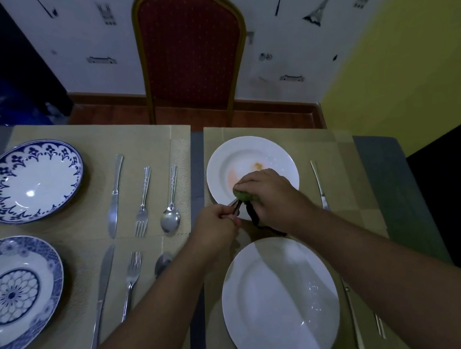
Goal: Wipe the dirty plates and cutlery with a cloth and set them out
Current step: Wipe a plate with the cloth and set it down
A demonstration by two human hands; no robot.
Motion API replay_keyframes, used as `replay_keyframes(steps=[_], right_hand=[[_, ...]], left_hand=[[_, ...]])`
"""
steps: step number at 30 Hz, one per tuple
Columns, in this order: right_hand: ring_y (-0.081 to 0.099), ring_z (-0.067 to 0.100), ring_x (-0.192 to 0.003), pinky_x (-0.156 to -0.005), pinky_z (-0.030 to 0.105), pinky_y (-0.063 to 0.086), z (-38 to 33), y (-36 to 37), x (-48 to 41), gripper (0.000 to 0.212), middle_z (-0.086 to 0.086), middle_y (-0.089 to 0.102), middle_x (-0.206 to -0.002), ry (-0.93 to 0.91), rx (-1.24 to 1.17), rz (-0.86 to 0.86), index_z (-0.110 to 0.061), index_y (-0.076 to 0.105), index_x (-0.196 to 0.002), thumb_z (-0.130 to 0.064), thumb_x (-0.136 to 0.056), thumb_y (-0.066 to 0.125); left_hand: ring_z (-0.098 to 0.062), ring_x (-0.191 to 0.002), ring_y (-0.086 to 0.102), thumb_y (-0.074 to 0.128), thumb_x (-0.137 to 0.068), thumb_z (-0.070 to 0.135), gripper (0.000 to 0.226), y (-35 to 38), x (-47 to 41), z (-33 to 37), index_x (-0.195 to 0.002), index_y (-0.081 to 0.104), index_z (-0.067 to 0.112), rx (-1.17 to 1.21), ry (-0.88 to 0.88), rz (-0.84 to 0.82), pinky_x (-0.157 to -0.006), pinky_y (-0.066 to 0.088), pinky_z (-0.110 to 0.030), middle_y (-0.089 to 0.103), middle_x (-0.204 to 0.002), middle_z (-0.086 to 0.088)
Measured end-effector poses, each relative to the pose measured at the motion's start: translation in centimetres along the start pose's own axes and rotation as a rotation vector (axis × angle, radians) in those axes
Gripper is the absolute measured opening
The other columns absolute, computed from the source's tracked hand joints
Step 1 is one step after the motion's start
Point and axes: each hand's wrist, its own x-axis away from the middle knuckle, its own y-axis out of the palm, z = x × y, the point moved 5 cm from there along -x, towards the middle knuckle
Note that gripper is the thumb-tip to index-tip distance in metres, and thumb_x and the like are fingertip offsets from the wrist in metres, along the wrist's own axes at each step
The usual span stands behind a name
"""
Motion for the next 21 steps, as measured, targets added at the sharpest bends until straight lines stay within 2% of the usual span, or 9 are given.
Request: replay_keyframes(steps=[3, 6, 9, 11, 14, 17, 18, 19, 21], right_hand=[[0.056, 0.031, -0.100, -0.083, 0.047, 0.051, 1.2, 0.2, 0.3, 0.040, 0.005, 0.068, -0.111, 0.067, -0.044, -0.010, -0.018, 0.071, -0.105, 0.000, -0.073, 0.054], [0.060, 0.031, -0.093, -0.077, 0.046, 0.054, 4.3, 0.0, 0.7, 0.042, 0.002, 0.069, -0.101, 0.153, -0.039, 0.007, -0.022, 0.069, -0.099, -0.006, -0.067, 0.048], [0.059, 0.031, -0.087, -0.074, 0.045, 0.053, 5.5, -0.9, 1.9, 0.032, 0.007, 0.067, -0.092, 0.229, -0.051, 0.011, -0.011, 0.069, -0.089, -0.003, -0.066, 0.049], [0.057, 0.032, -0.089, -0.079, 0.043, 0.050, 5.4, -1.3, 2.7, 0.027, 0.011, 0.066, -0.092, 0.269, -0.091, 0.017, -0.004, 0.067, -0.088, 0.004, -0.067, 0.052], [0.057, 0.028, -0.091, -0.082, 0.032, 0.045, 5.2, -1.5, 3.8, 0.028, 0.012, 0.067, -0.094, 0.282, -0.152, 0.071, 0.000, 0.069, -0.091, 0.011, -0.069, 0.055], [0.057, 0.020, -0.091, -0.077, 0.009, 0.038, 4.9, -1.8, 4.8, 0.031, 0.008, 0.068, -0.095, 0.288, -0.186, 0.122, 0.000, 0.070, -0.094, 0.014, -0.071, 0.055], [0.056, 0.020, -0.090, -0.077, 0.008, 0.038, 4.9, -1.9, 5.1, 0.031, 0.008, 0.068, -0.094, 0.292, -0.194, 0.132, 0.000, 0.070, -0.094, 0.014, -0.071, 0.055], [0.057, 0.021, -0.090, -0.078, 0.013, 0.040, 4.8, -2.1, 5.3, 0.029, 0.010, 0.068, -0.093, 0.289, -0.203, 0.141, 0.002, 0.069, -0.092, 0.014, -0.071, 0.055], [0.055, 0.023, -0.088, -0.079, 0.028, 0.043, 4.6, -2.5, 5.8, 0.026, 0.015, 0.067, -0.090, 0.279, -0.221, 0.162, 0.005, 0.067, -0.090, 0.016, -0.069, 0.055]], left_hand=[[-0.021, -0.073, 0.059, 0.050, -0.093, 0.001, 0.026, 0.2, 0.3, -0.7, -0.083, 0.072, 0.012, 0.011, -0.027, -0.011, -0.068, 0.047, -0.033, 0.071, -0.090, -0.021], [-0.019, -0.067, 0.059, 0.052, -0.092, 0.001, 0.024, 0.8, 0.8, -1.9, -0.080, 0.071, 0.011, 0.016, -0.080, -0.053, -0.061, 0.046, -0.029, 0.068, -0.078, -0.013], [-0.018, -0.056, 0.052, 0.053, -0.092, 0.006, 0.018, 1.5, 1.0, -2.6, -0.082, 0.068, 0.007, 0.073, -0.171, -0.116, -0.051, 0.041, -0.025, 0.060, -0.069, -0.009], [-0.020, -0.055, 0.056, 0.055, -0.095, 0.010, 0.018, 2.1, 1.1, -2.7, -0.081, 0.066, 0.006, 0.160, -0.208, -0.142, -0.053, 0.046, -0.027, 0.059, -0.068, -0.010], [-0.020, -0.070, 0.060, 0.063, -0.095, 0.018, 0.017, 2.6, 0.7, -2.5, -0.081, 0.069, 0.011, 0.145, -0.139, -0.132, -0.065, 0.052, -0.031, 0.062, -0.076, -0.008], [-0.019, -0.073, 0.064, 0.069, -0.089, 0.025, 0.012, 2.3, 0.5, -1.1, -0.082, 0.074, 0.016, 0.051, -0.001, -0.040, -0.072, 0.055, -0.035, 0.069, -0.077, -0.005], [-0.020, -0.070, 0.065, 0.070, -0.088, 0.026, 0.011, 2.3, 0.6, -0.5, -0.085, 0.074, 0.016, 0.062, 0.029, -0.026, -0.071, 0.057, -0.038, 0.070, -0.076, -0.008], [-0.021, -0.064, 0.063, 0.069, -0.087, 0.026, 0.011, 2.3, 0.7, 0.0, -0.087, 0.073, 0.015, 0.077, 0.055, -0.022, -0.066, 0.056, -0.038, 0.068, -0.071, -0.009], [-0.020, -0.054, 0.057, 0.066, -0.092, 0.022, 0.011, 2.5, 1.0, 1.3, -0.093, 0.071, 0.013, 0.078, 0.100, -0.036, -0.054, 0.048, -0.027, 0.063, -0.063, -0.009]])
